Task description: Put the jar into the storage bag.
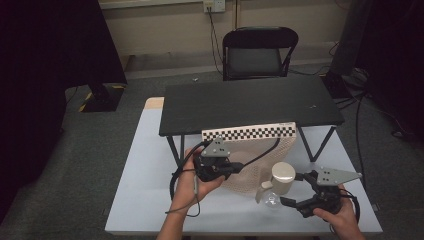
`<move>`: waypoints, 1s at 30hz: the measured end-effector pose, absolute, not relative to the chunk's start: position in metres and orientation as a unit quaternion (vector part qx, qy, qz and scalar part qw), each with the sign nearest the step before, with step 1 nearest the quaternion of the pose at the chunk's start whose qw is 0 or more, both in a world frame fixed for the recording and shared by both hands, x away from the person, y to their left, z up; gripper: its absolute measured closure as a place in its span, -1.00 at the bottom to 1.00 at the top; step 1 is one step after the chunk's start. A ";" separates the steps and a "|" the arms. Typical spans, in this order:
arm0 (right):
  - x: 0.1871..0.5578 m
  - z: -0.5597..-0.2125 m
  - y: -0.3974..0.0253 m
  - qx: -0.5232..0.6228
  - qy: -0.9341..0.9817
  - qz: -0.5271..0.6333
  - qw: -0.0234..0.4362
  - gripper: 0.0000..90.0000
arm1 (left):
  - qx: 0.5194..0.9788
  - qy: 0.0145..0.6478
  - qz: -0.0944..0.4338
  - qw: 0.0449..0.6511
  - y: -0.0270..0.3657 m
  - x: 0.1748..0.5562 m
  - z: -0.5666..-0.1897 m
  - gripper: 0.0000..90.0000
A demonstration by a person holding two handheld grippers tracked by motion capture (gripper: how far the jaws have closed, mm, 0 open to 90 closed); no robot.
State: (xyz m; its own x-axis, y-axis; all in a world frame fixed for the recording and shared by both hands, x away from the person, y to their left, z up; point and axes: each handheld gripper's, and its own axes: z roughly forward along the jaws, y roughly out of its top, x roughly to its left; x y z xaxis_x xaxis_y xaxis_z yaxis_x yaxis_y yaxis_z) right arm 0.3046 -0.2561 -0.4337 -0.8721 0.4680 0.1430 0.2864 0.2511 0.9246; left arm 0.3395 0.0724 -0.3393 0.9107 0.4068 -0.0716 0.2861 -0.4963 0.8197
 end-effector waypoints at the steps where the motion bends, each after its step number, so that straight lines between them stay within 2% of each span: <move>1: 0.305 -0.434 -0.253 0.239 0.787 0.562 0.085 -0.70 | 0.863 0.201 0.066 0.459 0.072 0.339 -0.339 1.00; 7: 0.311 -0.437 -0.243 0.237 0.786 0.564 0.088 -0.61 | 0.863 0.200 0.066 0.460 0.073 0.339 -0.339 1.00; 8: 0.312 -0.439 -0.241 0.234 0.788 0.563 0.091 -0.44 | 0.862 0.200 0.066 0.460 0.073 0.339 -0.339 1.00; 11: 0.311 -0.440 -0.239 0.231 0.785 0.566 0.095 -0.38 | 0.863 0.200 0.066 0.460 0.072 0.339 -0.339 1.00; 22: 0.305 -0.438 -0.240 0.255 0.768 0.575 0.121 -0.34 | 0.863 0.199 0.071 0.459 0.072 0.339 -0.339 1.00; 30: 0.296 -0.414 -0.249 0.278 0.738 0.595 0.151 -0.32 | 0.864 0.199 0.075 0.456 0.071 0.338 -0.340 1.00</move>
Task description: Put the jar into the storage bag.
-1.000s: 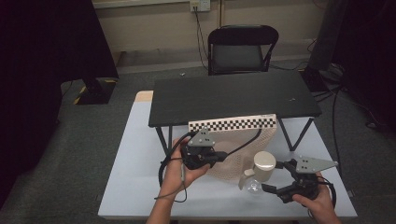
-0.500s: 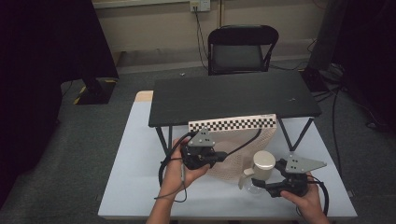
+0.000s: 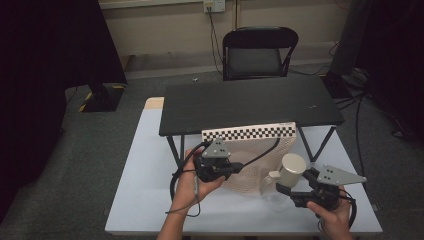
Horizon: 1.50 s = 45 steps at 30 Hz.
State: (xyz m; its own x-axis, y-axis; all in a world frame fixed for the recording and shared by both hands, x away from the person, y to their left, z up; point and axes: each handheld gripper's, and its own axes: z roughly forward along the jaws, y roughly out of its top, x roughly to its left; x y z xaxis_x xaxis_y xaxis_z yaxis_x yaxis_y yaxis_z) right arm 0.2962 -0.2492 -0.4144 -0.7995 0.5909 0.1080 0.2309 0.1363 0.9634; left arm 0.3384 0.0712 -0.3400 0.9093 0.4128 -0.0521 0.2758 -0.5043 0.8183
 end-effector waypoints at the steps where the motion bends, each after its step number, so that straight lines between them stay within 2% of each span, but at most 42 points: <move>1: 0.295 -0.411 -0.251 0.281 0.735 0.598 0.155 -0.32 | 0.865 0.199 0.076 0.455 0.071 0.338 -0.340 1.00; 24: 0.295 -0.339 -0.255 0.280 0.695 0.635 0.187 -0.31 | 0.866 0.197 0.083 0.452 0.069 0.337 -0.341 1.00; 45: 0.309 -0.293 -0.241 0.275 0.680 0.647 0.209 -0.31 | 0.871 0.191 0.095 0.443 0.067 0.335 -0.341 1.00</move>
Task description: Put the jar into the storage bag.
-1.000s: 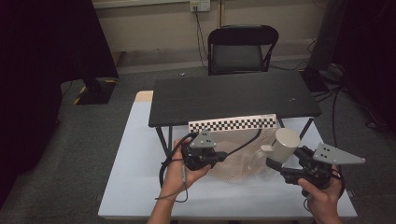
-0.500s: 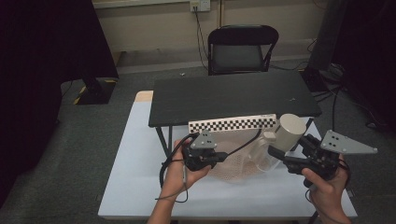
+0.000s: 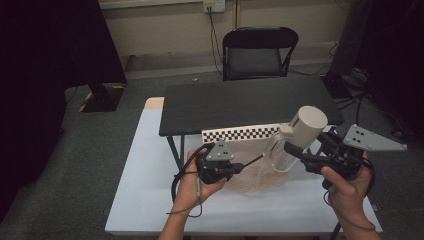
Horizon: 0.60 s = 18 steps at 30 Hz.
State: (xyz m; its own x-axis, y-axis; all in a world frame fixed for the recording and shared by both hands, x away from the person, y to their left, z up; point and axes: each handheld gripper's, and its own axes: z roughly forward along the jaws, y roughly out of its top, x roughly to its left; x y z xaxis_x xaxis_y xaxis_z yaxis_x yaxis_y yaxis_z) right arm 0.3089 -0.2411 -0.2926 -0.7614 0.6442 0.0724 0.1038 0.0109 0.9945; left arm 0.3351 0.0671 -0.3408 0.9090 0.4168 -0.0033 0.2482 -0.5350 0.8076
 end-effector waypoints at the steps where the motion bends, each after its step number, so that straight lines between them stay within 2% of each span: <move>1: 0.312 -0.288 -0.237 0.275 0.679 0.646 0.212 -0.31 | 0.871 0.191 0.094 0.443 0.067 0.335 -0.341 1.00; 18: 0.331 -0.280 -0.200 0.267 0.674 0.653 0.220 -0.31 | 0.870 0.182 0.098 0.447 0.067 0.331 -0.334 1.00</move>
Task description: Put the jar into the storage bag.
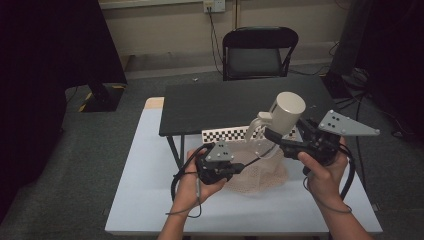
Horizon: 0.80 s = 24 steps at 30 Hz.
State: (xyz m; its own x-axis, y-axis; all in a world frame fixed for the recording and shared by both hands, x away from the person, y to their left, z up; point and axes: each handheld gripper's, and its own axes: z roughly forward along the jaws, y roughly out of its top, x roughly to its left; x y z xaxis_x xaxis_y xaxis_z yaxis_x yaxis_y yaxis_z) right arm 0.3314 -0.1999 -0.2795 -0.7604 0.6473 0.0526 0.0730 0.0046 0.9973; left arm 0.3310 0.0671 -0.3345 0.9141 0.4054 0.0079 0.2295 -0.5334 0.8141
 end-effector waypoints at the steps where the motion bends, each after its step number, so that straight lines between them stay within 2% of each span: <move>1: 0.334 -0.281 -0.195 0.267 0.673 0.653 0.221 -0.31 | 0.870 0.181 0.099 0.447 0.067 0.331 -0.334 1.00; 13: 0.342 -0.290 -0.176 0.290 0.668 0.641 0.242 -0.31 | 0.869 0.178 0.099 0.451 0.068 0.330 -0.332 1.00; 24: 0.344 -0.309 -0.170 0.299 0.686 0.619 0.238 -0.31 | 0.866 0.178 0.095 0.458 0.070 0.329 -0.329 1.00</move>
